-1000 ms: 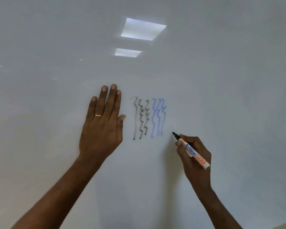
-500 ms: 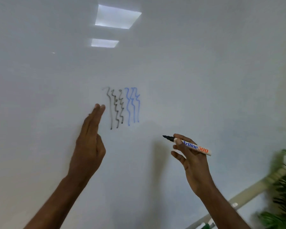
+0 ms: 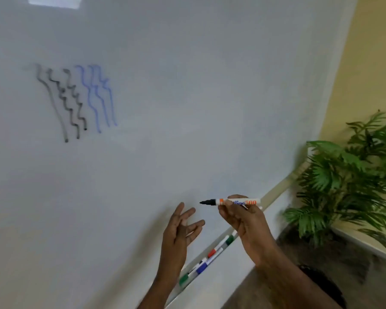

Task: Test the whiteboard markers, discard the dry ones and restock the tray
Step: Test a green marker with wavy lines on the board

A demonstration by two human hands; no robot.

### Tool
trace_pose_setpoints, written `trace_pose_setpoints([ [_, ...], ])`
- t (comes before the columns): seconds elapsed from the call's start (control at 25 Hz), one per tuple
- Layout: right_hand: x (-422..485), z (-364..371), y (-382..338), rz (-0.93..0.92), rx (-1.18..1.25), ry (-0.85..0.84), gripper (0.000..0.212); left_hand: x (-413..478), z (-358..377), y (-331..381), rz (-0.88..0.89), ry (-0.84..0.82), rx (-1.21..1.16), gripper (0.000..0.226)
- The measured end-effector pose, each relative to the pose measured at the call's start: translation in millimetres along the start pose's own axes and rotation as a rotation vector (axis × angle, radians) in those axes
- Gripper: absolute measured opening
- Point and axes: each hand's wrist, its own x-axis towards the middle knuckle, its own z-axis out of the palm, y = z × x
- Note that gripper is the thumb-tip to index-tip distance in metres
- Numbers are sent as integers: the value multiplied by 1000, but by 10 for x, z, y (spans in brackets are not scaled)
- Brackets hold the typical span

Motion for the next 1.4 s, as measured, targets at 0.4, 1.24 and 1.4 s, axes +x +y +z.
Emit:
trace_pose_setpoints([
  [0.4,-274,-2025,286,244,209,485,20,-261,1648,-1237,-632,-145,-231,24],
  [1.24,840,-5510,-308,262,152,1114,16,777,4922,-3179,-1027,-303,179,49],
  [1.4,1052,-5907,-353,545,-79,1003,16,1118,4924,-3416,-871,-525,582,87],
])
